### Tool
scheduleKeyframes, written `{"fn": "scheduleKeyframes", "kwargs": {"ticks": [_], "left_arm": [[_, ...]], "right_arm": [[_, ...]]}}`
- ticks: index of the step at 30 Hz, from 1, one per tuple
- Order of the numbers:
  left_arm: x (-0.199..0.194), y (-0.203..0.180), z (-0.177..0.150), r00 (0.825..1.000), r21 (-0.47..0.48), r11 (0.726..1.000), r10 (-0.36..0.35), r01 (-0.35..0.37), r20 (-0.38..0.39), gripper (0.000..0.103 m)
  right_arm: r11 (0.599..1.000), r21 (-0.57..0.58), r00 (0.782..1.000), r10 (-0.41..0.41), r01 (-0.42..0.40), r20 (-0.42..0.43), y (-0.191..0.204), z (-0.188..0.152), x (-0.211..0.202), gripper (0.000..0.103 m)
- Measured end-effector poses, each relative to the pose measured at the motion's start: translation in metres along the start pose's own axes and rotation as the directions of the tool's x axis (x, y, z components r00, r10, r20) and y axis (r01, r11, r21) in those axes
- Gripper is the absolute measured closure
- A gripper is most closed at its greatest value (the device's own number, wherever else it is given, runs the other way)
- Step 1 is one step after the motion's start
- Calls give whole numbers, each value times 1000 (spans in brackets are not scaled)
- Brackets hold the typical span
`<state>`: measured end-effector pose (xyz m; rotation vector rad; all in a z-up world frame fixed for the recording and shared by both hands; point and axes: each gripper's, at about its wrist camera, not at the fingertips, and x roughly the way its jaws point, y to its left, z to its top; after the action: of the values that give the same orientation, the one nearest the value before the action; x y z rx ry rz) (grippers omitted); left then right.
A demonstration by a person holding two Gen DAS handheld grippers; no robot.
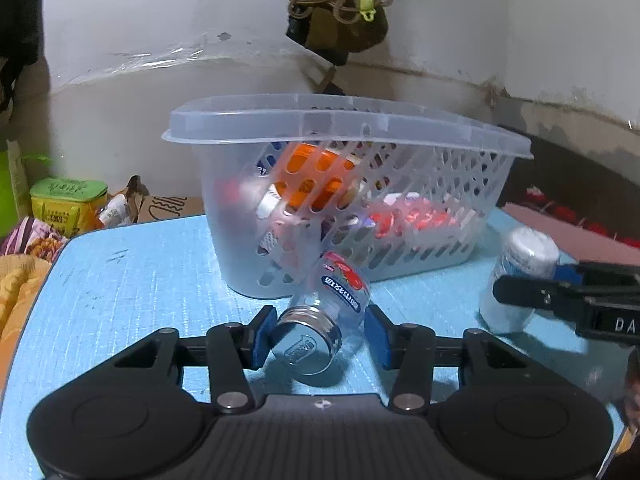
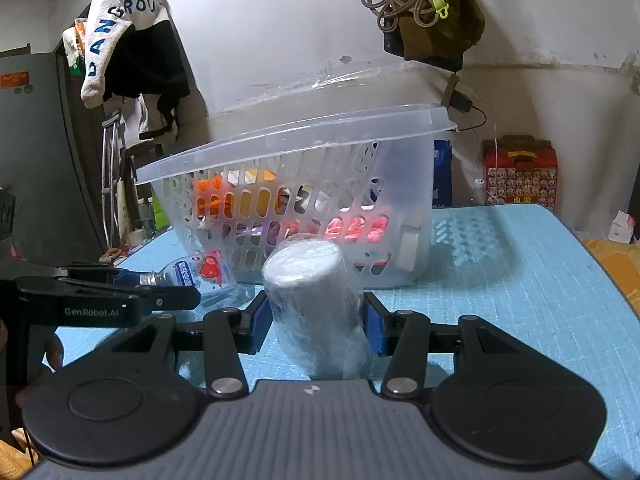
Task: Organize objects
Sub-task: 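Grasp the white wrapped cylinder with the right tool while the left tool grasps the clear blue-label bottle, then carry the cylinder and bottle over the basket while both tools open to drop them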
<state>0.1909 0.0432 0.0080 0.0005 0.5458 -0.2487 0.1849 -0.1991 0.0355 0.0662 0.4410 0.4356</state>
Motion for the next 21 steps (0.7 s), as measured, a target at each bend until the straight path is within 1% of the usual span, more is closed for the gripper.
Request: {"fn": "scheduleKeyframes", "kwargs": {"ticks": [2,3,7,10,13,15,17,19,21], "left_arm": [[-3,-6,-1,1000,28,1000,9,-9,0,59],[-3,-9,-2,1000,48,999,11,-10,-12,60],[2,-21,-3,997,97,995,27,-21,-68,60],[3,-23,-3,997,104,994,40,-33,-71,60],[0,-26,-5,996,116,992,57,-48,-71,61],[-7,-27,-7,997,110,993,45,-38,-57,61],[-16,-28,-10,999,91,995,41,-38,-29,61],[-25,-26,-11,1000,55,998,22,-22,-1,61],[-35,-24,-14,999,11,1000,-4,4,34,61]], "right_arm": [[1000,1,1000,0,0,0,1,0,0,51],[1000,2,1000,-1,1,0,1,0,0,51],[1000,6,1000,-2,2,-7,0,0,0,51],[1000,8,1000,1,-1,-14,0,0,0,52],[1000,16,1000,2,-2,-3,-1,0,-1,52],[1000,21,1000,2,-3,16,-1,1,-6,52],[999,49,1000,23,-23,10,-3,2,-11,52],[998,56,999,40,-41,24,-2,4,-22,52],[998,45,998,35,-37,48,1,8,-36,52]]}}
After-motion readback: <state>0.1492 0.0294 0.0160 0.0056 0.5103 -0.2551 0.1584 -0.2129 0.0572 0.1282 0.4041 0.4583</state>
